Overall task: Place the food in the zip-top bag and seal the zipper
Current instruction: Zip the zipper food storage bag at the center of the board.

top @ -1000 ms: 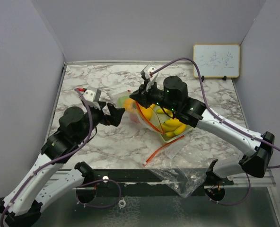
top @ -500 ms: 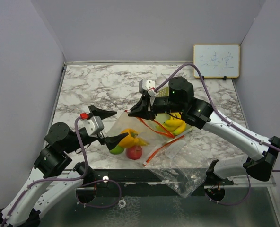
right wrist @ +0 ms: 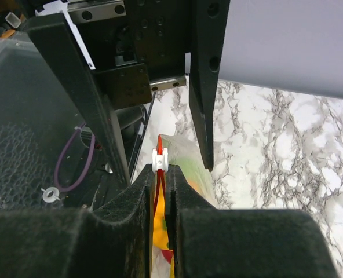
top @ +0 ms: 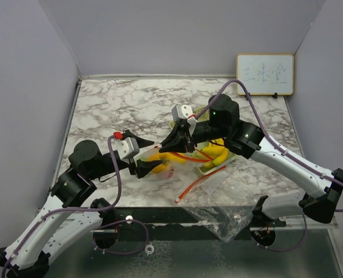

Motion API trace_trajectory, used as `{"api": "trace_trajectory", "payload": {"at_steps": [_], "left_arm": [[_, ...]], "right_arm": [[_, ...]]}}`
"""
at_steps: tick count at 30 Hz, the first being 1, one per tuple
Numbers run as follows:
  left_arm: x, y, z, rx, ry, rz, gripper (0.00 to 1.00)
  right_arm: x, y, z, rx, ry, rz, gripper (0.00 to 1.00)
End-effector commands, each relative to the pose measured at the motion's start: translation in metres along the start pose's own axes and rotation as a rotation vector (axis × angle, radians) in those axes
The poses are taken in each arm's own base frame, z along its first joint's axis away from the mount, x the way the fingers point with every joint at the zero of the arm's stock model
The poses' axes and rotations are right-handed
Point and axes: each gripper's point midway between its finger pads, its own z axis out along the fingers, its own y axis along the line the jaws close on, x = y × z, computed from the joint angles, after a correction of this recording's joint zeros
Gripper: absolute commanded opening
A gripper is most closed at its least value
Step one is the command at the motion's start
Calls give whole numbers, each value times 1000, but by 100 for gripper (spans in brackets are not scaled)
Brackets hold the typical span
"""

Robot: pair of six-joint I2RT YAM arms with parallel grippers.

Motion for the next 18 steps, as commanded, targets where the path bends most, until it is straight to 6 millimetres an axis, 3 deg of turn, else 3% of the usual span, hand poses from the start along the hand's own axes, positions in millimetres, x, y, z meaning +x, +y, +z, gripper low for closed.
{"api": "trace_trajectory", "payload": {"at_steps": [1,3,5,6,8,15,18], "left_arm": [[-14,3,4,-2,-48,-6,66],[-16,2,6,3,-56,-4,62],[-17,2,7,7,-59,-2,51],[-17,1,7,11,-60,-4,40],[-17,2,6,6,-52,-22,1],[-13,5,6,-17,-6,-73,0],[-16,5,5,-21,-27,-69,0]], "right_arm": [[-24,8,-7,-34,-45,-62,5],[-21,7,-5,-34,-37,-57,5],[-20,6,-5,-32,-35,-56,5],[-19,5,-5,-28,-33,-56,5],[-17,3,-4,-18,-28,-55,5],[-10,-4,-2,9,-10,-52,7],[-14,-8,-2,31,-23,-56,23]]}}
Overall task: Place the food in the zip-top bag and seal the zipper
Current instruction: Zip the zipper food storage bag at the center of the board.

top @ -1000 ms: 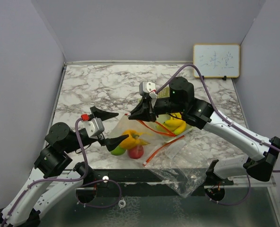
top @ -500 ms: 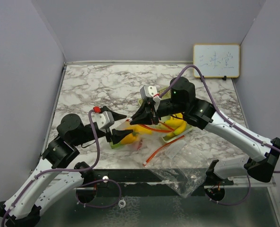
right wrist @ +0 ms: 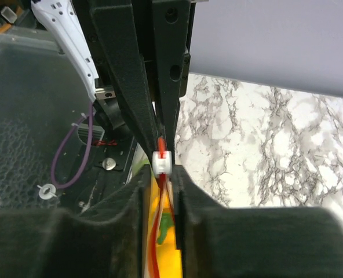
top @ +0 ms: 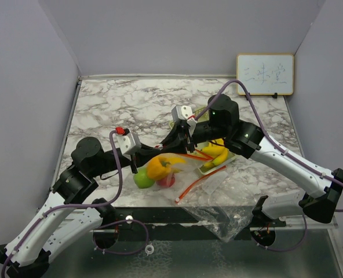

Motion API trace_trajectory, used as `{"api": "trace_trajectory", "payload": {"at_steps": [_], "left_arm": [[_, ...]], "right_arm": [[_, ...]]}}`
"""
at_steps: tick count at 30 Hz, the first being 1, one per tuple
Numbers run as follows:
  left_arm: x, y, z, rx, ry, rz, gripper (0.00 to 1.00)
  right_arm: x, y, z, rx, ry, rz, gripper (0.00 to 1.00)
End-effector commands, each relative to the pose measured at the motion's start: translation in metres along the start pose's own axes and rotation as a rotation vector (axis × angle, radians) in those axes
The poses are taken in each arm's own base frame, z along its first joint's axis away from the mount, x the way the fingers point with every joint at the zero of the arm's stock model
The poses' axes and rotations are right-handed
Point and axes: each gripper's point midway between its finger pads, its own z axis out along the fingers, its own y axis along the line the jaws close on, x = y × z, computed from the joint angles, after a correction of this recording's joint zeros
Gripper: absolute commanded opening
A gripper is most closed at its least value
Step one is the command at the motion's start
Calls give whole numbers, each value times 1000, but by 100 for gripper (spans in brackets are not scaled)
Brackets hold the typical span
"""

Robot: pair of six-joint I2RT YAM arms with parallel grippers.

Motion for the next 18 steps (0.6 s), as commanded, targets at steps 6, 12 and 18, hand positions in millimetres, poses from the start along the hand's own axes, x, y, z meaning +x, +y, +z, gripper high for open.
{"api": "trace_trajectory", "payload": {"at_steps": [6,12,18], "left_arm": [[-19,4,-4,-38,-50,-9,0],[-16,5,-1,-34,-44,-14,0],[-20,6,-4,-48,-57,-10,0]], "right_arm": [[-27,-5,-2,17,-71,-69,45],[-22,-9,5,7,-61,-43,38],[-12,-13,10,-2,-23,-9,11]]}}
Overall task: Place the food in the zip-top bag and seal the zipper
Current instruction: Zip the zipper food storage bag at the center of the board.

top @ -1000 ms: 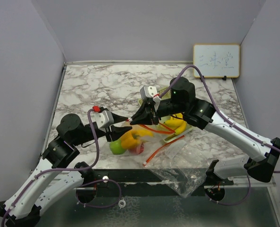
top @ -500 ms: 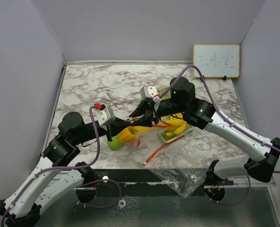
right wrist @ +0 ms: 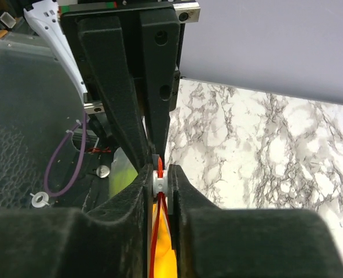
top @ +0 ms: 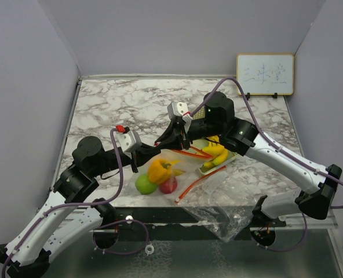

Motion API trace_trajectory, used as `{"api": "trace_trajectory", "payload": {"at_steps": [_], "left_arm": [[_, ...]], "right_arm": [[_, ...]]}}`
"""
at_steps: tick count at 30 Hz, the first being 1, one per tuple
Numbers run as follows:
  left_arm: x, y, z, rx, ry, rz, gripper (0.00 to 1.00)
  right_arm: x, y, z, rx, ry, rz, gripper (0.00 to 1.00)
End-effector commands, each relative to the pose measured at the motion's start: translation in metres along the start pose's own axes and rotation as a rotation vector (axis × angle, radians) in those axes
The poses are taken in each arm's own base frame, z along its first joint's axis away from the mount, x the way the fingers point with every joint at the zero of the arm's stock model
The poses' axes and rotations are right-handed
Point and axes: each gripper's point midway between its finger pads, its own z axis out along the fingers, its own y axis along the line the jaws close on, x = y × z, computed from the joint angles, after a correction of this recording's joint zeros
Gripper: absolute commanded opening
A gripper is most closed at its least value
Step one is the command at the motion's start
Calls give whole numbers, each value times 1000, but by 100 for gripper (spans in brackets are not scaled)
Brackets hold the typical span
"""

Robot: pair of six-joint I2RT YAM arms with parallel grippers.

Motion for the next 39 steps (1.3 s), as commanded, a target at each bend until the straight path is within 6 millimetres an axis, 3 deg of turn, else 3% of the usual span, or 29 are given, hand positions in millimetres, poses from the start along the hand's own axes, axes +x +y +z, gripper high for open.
{"api": "trace_trajectory", "payload": {"at_steps": [1,5,10,18,23,27,32,39], "left_arm": [[-25,4,-7,-44,-72,26,0],[-36,17,-25,-163,-88,44,0],[-65,26,-58,-302,-179,73,0],[-95,39,-89,-451,-297,84,0],[-91,79,-121,-740,-287,33,0],[-84,98,-139,-890,-286,5,0],[-62,113,-137,-971,-213,-11,0],[-33,129,-133,-1058,-155,-24,0]], "right_arm": [[-5,-5,2,5,4,2,9],[0,-14,-7,100,22,-7,6],[15,-23,-19,173,54,2,6],[59,-42,-21,234,167,64,6],[99,-60,-37,320,241,138,5],[125,-65,-43,361,294,200,5],[143,-72,-51,431,350,236,5],[150,-101,-68,638,402,279,3]]}}
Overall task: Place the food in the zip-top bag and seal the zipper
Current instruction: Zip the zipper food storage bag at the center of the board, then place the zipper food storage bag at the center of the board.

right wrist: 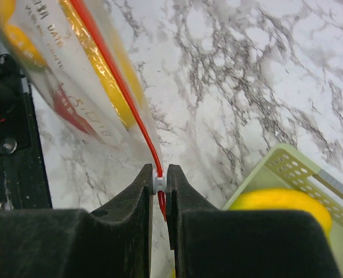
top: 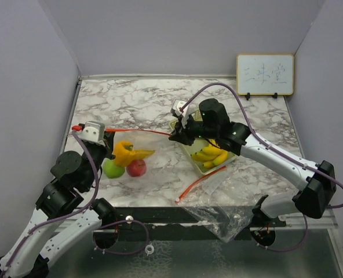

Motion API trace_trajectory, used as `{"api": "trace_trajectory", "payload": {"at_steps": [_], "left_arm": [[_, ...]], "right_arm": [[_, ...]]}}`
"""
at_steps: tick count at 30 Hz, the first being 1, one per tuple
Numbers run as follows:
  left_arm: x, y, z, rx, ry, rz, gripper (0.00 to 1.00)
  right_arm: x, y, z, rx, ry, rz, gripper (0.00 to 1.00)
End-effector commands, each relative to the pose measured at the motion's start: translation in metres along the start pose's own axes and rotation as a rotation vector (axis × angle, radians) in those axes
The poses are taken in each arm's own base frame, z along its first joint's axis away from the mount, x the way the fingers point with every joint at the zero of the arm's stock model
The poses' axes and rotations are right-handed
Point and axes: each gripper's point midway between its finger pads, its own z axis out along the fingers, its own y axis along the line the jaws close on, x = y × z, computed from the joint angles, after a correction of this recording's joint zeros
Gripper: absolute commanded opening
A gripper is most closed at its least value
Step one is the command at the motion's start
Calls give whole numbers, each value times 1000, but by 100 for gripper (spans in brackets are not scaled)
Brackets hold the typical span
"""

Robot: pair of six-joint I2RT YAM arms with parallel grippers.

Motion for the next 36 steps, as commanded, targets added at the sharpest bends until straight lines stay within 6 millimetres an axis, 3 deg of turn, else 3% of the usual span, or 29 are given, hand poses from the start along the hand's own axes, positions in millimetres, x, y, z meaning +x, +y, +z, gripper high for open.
{"api": "trace_trajectory", "payload": {"at_steps": [1,6,7,9,10,12,16,18,19,21,22,23,25,28,31,33,36], "left_arm": [[-9,30,2,-180,-58,-31,0],[-4,36,1,-220,-61,-41,0],[-3,38,0,-228,-62,-44,0],[-1,39,1,-237,-61,-47,0],[1,40,1,-245,-60,-50,0],[5,43,2,-273,-56,-68,0],[18,50,7,-354,-13,-95,0],[28,47,13,-361,44,-90,1],[33,45,17,-359,75,-87,13],[45,39,24,-356,138,-82,49],[51,36,26,-352,165,-81,78],[56,32,30,-340,184,-84,96],[59,21,36,-288,197,-86,99],[42,0,45,-171,144,-120,99],[15,-29,49,-2,78,-165,99],[8,-47,49,97,60,-186,99],[22,-66,51,185,84,-218,99]], "right_arm": [[28,-38,-7,210,132,82,3],[38,-43,-5,247,154,107,3],[37,-47,-6,274,150,116,11],[27,-51,-12,314,114,139,43],[21,-53,-16,339,90,159,50],[9,-61,-28,424,47,227,74],[25,-74,-53,607,109,403,95],[39,-71,-63,659,161,475,97],[46,-68,-67,666,179,508,98],[57,-61,-79,694,193,564,98],[63,-59,-89,731,201,594,98],[71,-58,-98,769,213,620,98],[83,-56,-117,841,217,661,98],[95,-44,-136,876,217,744,98],[112,-24,-140,841,269,836,96],[128,-7,-138,792,324,885,96],[163,18,-134,757,417,1001,95]]}}
